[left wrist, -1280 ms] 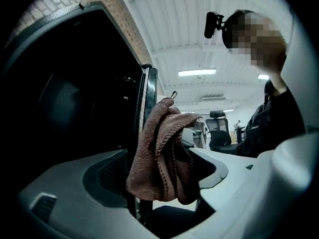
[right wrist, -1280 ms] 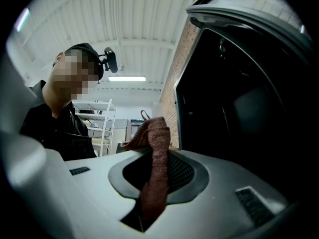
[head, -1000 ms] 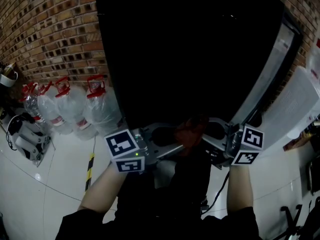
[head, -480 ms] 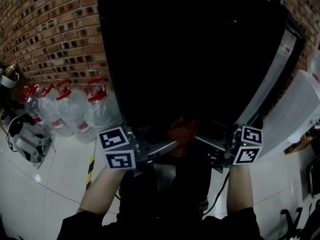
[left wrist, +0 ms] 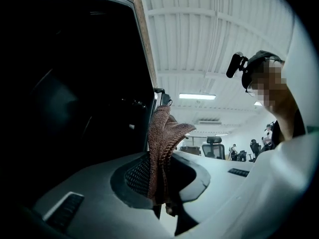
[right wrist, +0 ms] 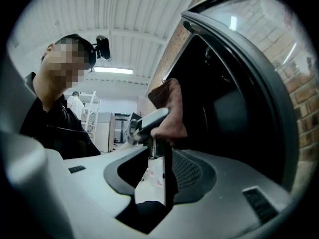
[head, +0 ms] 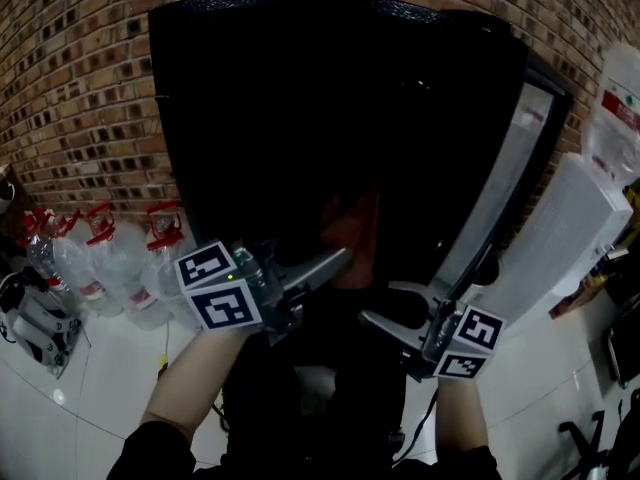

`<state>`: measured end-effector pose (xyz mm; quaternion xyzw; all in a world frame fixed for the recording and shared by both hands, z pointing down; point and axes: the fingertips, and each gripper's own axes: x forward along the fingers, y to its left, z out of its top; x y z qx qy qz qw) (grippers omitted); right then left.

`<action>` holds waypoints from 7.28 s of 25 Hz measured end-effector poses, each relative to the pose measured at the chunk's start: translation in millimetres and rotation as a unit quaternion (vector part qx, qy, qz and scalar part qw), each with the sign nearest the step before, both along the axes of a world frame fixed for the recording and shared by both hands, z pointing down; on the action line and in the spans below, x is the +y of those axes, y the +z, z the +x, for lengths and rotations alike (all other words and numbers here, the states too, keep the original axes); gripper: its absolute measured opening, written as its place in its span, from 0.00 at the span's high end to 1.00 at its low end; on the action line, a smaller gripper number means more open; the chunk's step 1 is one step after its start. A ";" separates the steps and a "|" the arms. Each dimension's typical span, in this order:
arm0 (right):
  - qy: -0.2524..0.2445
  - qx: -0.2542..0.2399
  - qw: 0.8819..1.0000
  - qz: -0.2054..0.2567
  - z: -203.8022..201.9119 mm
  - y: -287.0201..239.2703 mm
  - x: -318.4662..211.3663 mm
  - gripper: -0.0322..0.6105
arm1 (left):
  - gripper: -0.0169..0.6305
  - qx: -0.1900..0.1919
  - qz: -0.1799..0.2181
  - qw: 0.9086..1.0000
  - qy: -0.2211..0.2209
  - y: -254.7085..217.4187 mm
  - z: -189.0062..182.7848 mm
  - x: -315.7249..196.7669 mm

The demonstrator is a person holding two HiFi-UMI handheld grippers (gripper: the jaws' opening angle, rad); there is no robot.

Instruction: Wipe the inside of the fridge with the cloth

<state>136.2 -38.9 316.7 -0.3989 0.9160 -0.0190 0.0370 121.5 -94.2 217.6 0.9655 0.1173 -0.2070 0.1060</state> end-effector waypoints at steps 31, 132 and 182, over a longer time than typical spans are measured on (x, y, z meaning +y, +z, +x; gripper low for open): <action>0.086 0.096 0.991 0.035 9.6 -37.0 -60.9 0.88 | 0.87 0.052 0.055 0.997 -0.034 -137.7 92.0 -88.9; 0.119 0.059 0.991 -0.031 5.3 22.3 -131.5 0.88 | 0.88 -0.031 0.020 0.999 0.007 -75.5 142.1 -97.8; 0.110 0.060 0.991 -0.048 12.2 34.7 -129.8 0.88 | 0.89 -0.081 0.017 0.963 -0.258 -50.8 233.2 -292.1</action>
